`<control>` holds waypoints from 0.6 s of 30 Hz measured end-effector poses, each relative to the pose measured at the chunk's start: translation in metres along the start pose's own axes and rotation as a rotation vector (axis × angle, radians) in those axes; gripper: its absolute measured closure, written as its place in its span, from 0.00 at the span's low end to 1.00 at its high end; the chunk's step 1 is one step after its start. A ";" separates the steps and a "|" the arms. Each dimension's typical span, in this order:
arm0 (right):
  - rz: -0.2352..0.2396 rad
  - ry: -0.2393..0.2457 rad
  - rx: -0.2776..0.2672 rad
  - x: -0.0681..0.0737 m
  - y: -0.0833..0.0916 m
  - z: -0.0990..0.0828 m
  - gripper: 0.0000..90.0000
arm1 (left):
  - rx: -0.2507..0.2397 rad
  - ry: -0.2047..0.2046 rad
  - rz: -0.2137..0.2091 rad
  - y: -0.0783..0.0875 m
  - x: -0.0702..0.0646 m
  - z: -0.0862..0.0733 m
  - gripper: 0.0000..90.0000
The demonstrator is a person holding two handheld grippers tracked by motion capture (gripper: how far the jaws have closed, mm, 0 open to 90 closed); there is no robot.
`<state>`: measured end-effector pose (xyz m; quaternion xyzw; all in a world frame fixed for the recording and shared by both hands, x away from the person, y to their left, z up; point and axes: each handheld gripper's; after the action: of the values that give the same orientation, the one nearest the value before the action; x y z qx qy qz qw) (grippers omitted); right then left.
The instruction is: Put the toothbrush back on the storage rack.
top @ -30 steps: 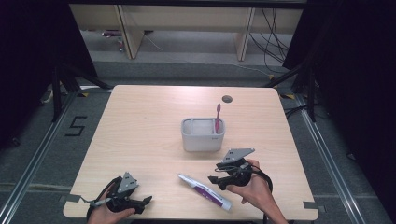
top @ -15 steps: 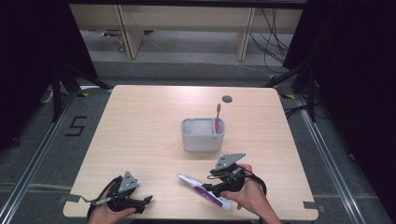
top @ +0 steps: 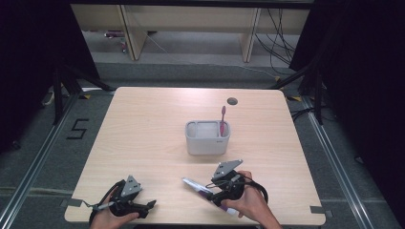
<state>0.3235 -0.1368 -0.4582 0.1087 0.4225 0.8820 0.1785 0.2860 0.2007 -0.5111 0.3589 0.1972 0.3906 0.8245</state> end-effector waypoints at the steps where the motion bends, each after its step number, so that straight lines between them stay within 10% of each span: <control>1: -0.006 0.017 0.011 -0.001 -0.001 0.000 0.46 | -0.018 0.020 0.000 -0.001 -0.001 0.000 0.19; 18: -0.012 0.051 0.137 0.002 -0.018 0.001 0.46 | 0.000 0.000 -0.009 0.000 0.000 0.000 0.19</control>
<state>0.3258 -0.1245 -0.4712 0.0957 0.4867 0.8524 0.1651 0.2861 0.2004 -0.5109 0.3577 0.1988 0.3868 0.8264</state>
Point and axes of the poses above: each handheld gripper's, and its own axes: y roughly backward along the jaws, z roughly out of its top, x roughly to its left, and after that the axes turned 6 degrees about y, right-handed
